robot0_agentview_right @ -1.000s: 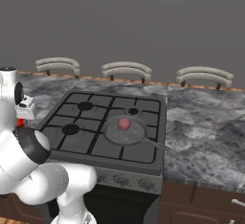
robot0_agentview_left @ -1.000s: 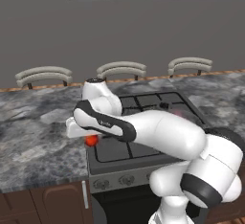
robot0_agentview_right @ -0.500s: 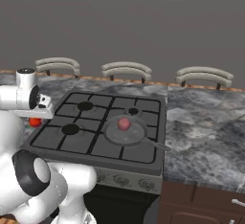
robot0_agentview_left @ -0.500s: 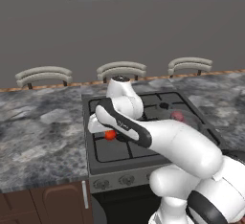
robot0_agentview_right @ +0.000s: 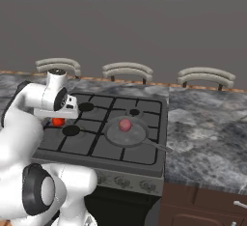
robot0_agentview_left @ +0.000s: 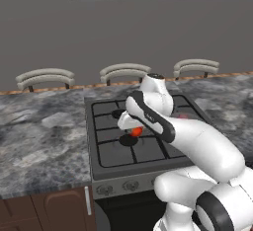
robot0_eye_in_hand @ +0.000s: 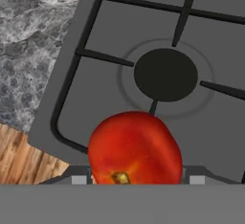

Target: Place the pan on the front right burner on the stove. Then place the tomato and the onion in the pan and turn on the front right burner.

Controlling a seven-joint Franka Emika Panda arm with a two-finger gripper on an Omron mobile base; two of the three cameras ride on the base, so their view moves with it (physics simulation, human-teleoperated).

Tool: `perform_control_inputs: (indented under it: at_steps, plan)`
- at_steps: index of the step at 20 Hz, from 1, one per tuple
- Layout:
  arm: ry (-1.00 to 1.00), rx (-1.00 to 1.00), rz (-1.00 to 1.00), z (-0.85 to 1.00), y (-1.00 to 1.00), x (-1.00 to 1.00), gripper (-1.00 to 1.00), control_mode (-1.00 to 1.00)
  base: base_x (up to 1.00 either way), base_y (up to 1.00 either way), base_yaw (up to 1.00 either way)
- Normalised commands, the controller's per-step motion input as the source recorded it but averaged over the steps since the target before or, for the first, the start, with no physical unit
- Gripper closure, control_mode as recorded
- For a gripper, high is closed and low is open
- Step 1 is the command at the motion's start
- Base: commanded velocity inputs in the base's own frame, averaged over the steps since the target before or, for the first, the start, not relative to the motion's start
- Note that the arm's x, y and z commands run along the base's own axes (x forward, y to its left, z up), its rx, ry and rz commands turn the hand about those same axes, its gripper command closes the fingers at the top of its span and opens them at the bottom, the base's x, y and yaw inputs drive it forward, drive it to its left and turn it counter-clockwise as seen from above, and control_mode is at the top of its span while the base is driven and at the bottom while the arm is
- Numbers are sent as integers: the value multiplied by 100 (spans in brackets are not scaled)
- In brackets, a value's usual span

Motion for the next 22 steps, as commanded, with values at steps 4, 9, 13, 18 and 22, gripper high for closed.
perform_control_inputs:
  at_steps: [4, 9, 13, 18, 22]
  plan:
    - [0, 4, 7, 2, -92, 38, 100, -100, 0, 0, 0]
    - [0, 3, 6, 0, -75, 17, 100, -100, 0, 0, 0]
    - [0, 0, 2, 0, -60, 3, 100, -100, 0, 0, 0]
    - [7, -5, 0, 7, -53, 4, 100, -100, 0, 0, 0]
    - [6, -5, 0, 14, -40, 0, 100, -100, 0, 0, 0]
